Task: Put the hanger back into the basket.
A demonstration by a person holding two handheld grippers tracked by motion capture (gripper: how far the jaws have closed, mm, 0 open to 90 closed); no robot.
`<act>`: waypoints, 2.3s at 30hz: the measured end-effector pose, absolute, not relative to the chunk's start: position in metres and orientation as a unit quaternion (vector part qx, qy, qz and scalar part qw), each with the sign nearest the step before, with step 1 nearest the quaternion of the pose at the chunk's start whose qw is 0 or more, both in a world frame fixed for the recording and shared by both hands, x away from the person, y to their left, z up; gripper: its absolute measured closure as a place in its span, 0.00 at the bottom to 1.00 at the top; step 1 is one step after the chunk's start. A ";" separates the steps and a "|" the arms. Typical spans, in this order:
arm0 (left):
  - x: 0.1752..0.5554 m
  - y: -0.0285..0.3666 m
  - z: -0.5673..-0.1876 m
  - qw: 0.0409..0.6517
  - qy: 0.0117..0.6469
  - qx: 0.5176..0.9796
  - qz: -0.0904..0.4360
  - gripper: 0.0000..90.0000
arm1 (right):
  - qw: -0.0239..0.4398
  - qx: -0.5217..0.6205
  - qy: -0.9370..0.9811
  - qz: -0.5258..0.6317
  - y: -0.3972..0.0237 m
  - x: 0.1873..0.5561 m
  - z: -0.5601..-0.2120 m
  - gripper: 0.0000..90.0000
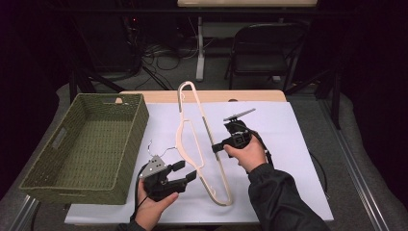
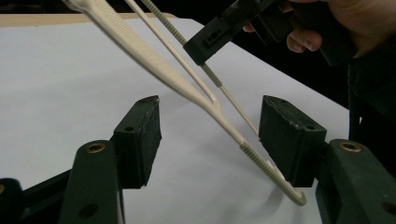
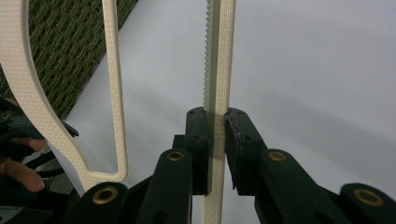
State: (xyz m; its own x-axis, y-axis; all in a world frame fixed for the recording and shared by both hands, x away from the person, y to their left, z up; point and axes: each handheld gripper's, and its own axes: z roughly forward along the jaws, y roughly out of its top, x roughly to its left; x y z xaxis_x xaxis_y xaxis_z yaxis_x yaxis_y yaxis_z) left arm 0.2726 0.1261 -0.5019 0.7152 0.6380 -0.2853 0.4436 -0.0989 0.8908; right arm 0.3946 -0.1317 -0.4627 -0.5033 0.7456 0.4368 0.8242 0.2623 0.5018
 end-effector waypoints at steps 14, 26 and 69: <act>0.280 0.108 -0.509 0.563 0.382 0.730 0.071 0.60 | 0.056 -0.496 -0.788 -0.361 -0.129 0.393 -0.463 0.89; 0.286 0.100 -0.516 0.556 0.397 0.726 0.074 0.75 | 0.067 -0.500 -0.782 -0.367 -0.127 0.392 -0.469 0.89; 0.299 0.125 -0.504 0.588 0.468 0.660 -0.013 0.97 | 0.077 -0.498 -0.774 -0.383 -0.122 0.388 -0.472 0.81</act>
State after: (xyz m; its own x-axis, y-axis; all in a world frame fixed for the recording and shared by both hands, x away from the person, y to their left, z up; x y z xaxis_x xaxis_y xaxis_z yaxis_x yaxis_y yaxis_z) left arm 0.2988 0.1252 -0.5043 0.5607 0.6027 -0.5678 0.6332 0.1297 0.7630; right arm 0.3878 -0.1225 -0.4720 -0.4917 0.7116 0.5019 0.8304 0.2098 0.5162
